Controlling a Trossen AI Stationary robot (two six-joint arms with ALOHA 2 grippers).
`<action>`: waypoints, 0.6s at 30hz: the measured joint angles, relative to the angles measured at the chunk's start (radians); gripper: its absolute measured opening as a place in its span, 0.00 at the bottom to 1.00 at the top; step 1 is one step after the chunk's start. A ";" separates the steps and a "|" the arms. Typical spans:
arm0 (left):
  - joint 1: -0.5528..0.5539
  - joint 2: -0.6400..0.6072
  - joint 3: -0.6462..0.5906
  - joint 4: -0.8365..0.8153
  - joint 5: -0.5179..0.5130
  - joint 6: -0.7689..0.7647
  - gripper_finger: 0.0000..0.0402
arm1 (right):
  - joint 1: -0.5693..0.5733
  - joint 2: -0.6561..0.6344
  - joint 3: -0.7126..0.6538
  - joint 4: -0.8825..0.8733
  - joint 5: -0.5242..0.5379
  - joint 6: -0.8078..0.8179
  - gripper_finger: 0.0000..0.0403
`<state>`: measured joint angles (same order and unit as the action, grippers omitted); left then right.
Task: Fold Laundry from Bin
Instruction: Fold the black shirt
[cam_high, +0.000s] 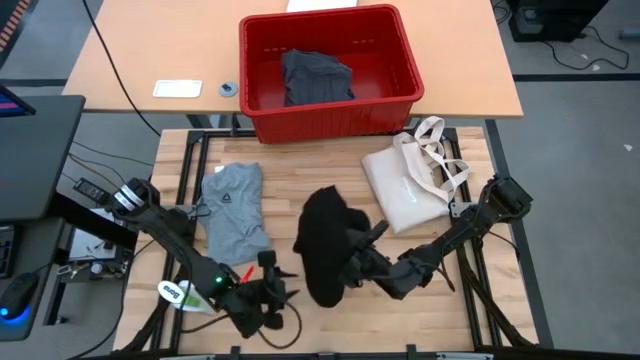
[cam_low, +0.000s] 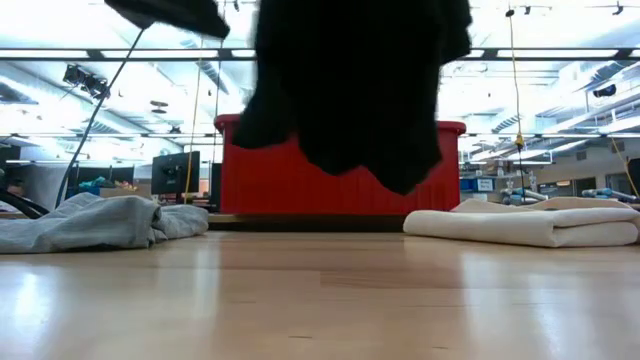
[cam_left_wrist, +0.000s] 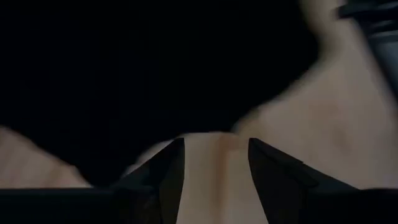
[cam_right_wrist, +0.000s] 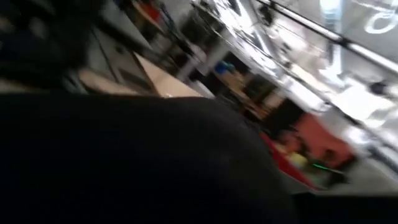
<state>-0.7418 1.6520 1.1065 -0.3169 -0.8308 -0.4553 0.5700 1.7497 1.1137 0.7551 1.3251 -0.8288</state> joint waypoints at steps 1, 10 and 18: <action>-0.009 0.000 0.000 0.041 0.018 0.023 0.45 | -0.003 -0.001 0.000 0.000 0.040 -0.039 0.13; 0.042 0.057 0.000 0.350 0.035 0.257 0.45 | -0.042 -0.002 0.000 0.057 0.104 0.038 0.13; 0.212 0.068 0.000 0.364 0.014 0.300 0.45 | -0.040 -0.001 0.000 0.143 -0.105 0.254 0.13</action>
<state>-0.5296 1.7203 1.1065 0.0470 -0.8170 -0.1558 0.5298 1.7485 1.1137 0.8982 1.2196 -0.5748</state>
